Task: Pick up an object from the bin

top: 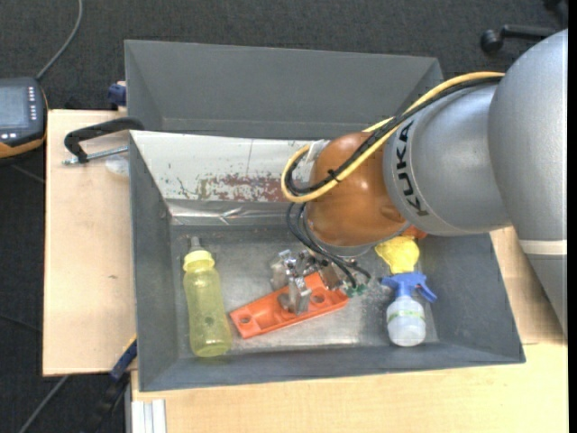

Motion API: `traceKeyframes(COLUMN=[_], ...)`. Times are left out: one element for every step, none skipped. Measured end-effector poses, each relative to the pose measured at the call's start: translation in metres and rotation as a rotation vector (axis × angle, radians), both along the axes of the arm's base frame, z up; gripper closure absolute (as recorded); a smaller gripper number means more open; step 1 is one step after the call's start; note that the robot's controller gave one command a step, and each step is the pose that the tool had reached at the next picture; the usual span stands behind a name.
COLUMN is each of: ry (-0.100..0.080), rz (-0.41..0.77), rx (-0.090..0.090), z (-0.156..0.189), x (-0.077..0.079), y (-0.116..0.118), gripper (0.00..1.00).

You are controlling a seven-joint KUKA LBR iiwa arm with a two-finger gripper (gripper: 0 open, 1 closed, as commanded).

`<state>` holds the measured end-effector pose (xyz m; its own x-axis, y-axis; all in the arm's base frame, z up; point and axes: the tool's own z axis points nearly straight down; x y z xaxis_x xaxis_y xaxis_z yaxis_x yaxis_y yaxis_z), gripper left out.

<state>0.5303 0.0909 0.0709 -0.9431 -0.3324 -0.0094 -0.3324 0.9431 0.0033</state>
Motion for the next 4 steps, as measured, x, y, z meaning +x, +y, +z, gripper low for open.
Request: traceKeyframes(ry=[0.000,-0.005,-0.005,-0.012], rz=[0.000,-0.009,-0.009,-0.015], rx=[0.000,0.002,0.003,0.005], z=[0.000,0.104,0.104,0.246], x=[0.000,0.002,0.002,-0.004], y=[0.000,-0.019,-0.019,-0.013], gripper=[1.00,1.00,1.00,1.00])
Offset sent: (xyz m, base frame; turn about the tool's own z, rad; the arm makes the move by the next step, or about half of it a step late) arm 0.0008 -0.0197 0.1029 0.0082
